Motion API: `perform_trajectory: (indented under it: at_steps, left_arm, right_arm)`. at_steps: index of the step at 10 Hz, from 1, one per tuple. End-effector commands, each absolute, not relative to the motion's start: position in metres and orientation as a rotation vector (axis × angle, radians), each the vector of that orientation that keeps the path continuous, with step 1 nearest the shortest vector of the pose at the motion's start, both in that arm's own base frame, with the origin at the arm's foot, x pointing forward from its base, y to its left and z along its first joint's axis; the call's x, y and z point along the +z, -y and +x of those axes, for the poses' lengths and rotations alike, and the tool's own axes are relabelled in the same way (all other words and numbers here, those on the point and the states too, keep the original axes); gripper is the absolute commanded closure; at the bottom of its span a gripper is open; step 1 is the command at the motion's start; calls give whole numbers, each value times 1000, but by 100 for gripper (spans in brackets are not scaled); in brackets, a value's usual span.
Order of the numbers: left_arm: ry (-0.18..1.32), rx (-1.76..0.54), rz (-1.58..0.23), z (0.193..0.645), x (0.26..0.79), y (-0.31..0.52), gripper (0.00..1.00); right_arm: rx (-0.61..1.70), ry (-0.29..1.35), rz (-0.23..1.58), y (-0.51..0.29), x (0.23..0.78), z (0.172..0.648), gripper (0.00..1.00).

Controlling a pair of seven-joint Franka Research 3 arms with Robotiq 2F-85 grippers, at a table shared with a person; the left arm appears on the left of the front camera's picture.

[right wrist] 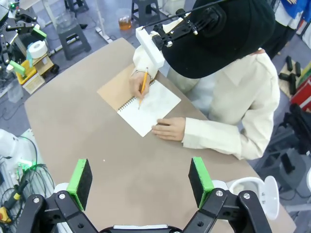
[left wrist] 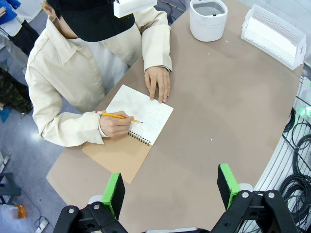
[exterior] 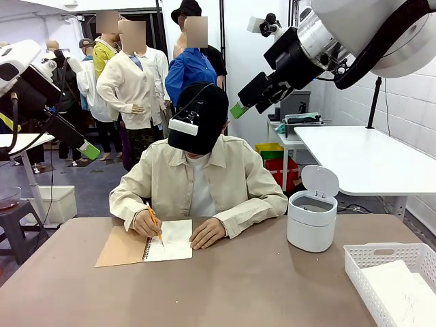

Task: Sort the paper based on its condition.
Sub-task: If a person hands you a paper, place it in the Organizing basket , and if it's crumpled, put it in the Trash can.

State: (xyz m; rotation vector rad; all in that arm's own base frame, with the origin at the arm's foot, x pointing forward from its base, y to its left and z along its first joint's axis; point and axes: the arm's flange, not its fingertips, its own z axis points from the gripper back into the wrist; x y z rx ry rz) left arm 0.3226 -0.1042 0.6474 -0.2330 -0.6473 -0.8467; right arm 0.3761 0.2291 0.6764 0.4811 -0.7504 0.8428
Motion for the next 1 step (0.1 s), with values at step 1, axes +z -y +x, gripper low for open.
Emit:
perform_trajectory:
  at_steps: [1]
  left_arm:
    - [648, -847, -236, 323, 648, 103, 0]
  right_arm:
    - [835, 747, 485, -229, 675, 377, 0]
